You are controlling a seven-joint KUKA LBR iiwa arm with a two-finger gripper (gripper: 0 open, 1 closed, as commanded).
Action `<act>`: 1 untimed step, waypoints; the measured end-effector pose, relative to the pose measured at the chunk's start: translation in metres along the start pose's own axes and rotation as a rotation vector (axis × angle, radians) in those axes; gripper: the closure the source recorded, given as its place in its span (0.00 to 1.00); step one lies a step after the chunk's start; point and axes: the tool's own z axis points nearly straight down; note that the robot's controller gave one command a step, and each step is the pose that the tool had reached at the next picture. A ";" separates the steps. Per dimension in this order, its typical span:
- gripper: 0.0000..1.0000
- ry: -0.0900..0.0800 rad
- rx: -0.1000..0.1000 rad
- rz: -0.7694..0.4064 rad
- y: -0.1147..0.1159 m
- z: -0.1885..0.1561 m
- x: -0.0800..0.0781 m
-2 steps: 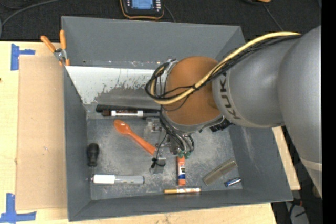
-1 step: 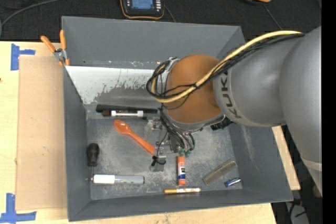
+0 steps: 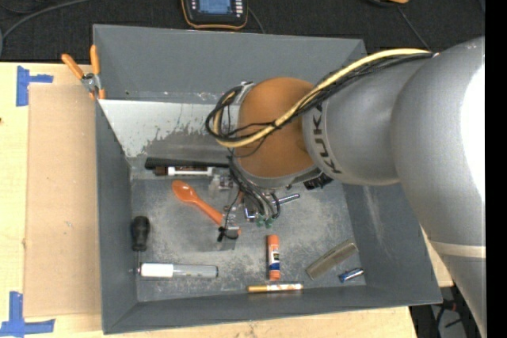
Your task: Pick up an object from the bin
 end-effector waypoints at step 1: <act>0.00 0.000 0.000 0.011 0.003 0.007 0.011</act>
Offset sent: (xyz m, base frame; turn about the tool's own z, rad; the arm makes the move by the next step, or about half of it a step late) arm 0.0277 -0.0239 -0.0370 0.1664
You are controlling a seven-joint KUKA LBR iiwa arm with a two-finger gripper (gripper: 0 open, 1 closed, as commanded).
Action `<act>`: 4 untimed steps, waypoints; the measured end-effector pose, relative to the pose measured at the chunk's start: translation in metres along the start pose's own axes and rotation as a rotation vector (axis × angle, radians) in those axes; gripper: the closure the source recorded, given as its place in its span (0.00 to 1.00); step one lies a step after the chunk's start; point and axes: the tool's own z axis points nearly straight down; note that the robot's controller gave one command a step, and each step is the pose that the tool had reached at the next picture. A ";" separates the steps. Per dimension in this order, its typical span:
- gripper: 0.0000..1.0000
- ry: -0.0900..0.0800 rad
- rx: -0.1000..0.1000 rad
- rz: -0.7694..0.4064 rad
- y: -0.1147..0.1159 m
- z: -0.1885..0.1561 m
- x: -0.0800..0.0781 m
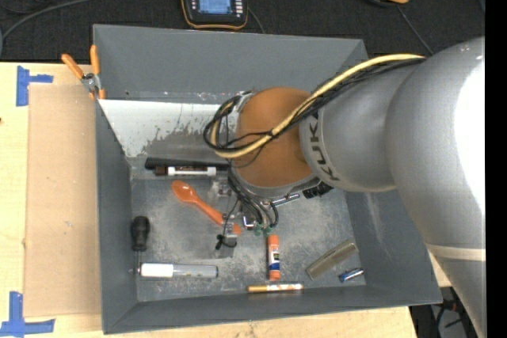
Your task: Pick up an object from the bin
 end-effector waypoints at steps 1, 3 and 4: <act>0.00 -0.002 -0.001 0.138 -0.023 0.027 -0.036; 1.00 0.002 0.000 0.052 -0.005 0.021 0.004; 1.00 0.006 0.000 0.065 -0.008 0.020 0.012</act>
Offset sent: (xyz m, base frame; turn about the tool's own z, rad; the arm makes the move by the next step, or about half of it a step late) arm -0.0037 -0.0043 -0.0203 0.0484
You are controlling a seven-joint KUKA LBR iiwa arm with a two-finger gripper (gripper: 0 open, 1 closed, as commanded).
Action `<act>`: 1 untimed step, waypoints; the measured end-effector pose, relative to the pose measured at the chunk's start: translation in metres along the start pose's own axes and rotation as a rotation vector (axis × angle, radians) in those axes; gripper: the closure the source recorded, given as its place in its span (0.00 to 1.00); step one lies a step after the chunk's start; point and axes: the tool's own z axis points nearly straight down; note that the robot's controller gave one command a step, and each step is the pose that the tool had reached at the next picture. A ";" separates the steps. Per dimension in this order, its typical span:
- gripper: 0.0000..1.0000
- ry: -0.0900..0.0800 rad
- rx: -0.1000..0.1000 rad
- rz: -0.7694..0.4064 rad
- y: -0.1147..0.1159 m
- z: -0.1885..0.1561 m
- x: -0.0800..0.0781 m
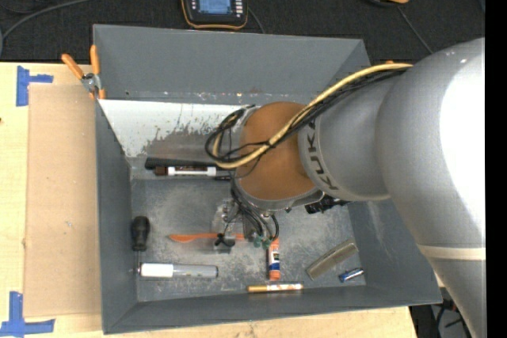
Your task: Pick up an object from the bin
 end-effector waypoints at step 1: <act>1.00 -0.001 0.000 -0.019 0.000 -0.102 -0.007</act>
Offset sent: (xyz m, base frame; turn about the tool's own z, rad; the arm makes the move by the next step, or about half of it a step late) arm -0.0051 0.0017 0.1301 -0.0236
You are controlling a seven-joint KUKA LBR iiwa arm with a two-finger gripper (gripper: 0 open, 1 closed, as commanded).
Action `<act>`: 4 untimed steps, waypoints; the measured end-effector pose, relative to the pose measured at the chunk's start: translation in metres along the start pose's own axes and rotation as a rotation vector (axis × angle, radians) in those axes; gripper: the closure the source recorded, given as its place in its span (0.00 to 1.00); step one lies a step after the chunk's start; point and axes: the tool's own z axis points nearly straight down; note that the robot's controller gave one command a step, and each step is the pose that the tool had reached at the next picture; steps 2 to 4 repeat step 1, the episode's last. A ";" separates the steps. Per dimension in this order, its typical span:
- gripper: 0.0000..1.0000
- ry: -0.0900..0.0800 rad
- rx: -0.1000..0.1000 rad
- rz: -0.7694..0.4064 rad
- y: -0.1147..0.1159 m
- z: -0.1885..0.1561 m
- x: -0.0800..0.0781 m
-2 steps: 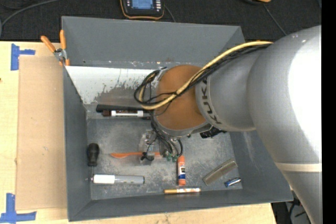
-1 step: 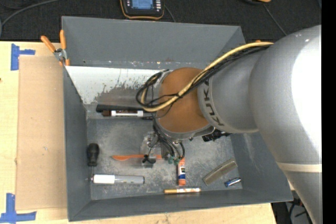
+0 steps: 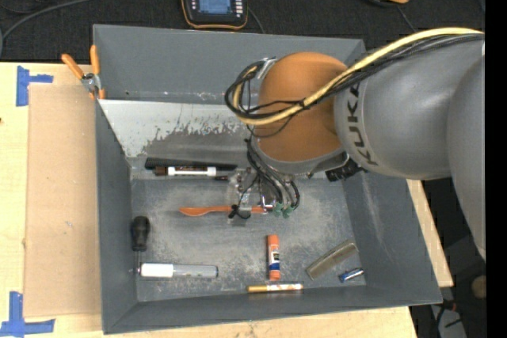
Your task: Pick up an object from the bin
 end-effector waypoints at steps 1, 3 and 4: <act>1.00 0.005 0.001 -0.006 0.002 -0.028 0.013; 1.00 0.005 0.001 -0.006 0.002 -0.028 0.013; 1.00 0.005 0.001 -0.006 0.002 -0.028 0.013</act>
Offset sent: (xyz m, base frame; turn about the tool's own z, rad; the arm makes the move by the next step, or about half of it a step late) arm -0.0016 0.0006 0.0919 -0.0121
